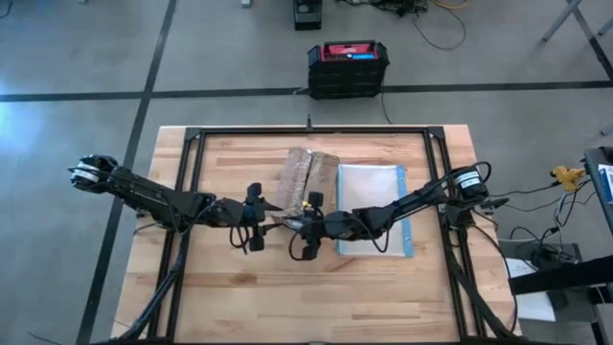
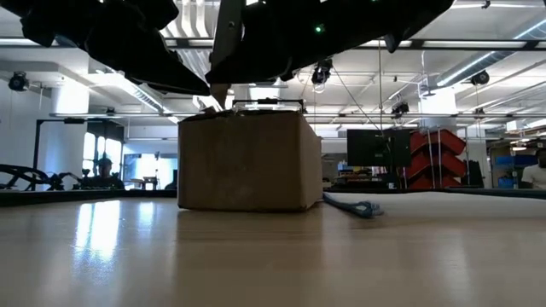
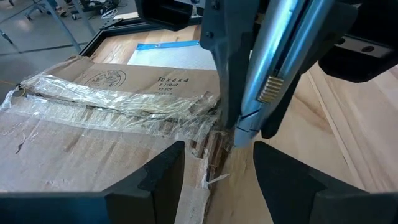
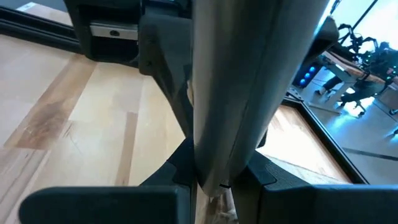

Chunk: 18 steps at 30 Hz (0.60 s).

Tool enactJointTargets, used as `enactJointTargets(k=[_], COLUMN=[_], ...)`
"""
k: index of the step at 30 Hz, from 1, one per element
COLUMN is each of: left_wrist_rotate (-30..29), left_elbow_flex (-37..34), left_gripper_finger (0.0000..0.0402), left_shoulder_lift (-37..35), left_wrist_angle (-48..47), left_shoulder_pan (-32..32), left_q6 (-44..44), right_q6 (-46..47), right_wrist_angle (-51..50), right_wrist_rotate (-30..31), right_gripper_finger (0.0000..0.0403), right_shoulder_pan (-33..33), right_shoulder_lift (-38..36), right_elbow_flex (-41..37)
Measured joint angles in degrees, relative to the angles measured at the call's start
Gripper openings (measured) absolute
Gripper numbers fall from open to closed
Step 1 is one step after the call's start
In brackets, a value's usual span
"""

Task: Unpack boxes
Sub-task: Open the cardboard box using the silver cutter

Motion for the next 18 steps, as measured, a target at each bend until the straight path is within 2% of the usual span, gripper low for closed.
enactJointTargets(k=[8,18], left_wrist_rotate=[0.0,0.0], left_elbow_flex=[0.0,0.0], left_gripper_finger=[0.0182,0.0165], left_shoulder_lift=[0.0,0.0], left_wrist_angle=[0.0,0.0], left_shoulder_pan=[0.0,0.0], left_q6=[0.0,0.0], right_q6=[0.9,0.9], right_wrist_angle=[-0.1,-1.3], right_wrist_rotate=[0.0,0.0], right_gripper_finger=[0.0042,0.0042], right_shoulder_pan=[0.0,0.0], right_shoulder_lift=[0.0,0.0], right_elbow_flex=[0.0,-0.1])
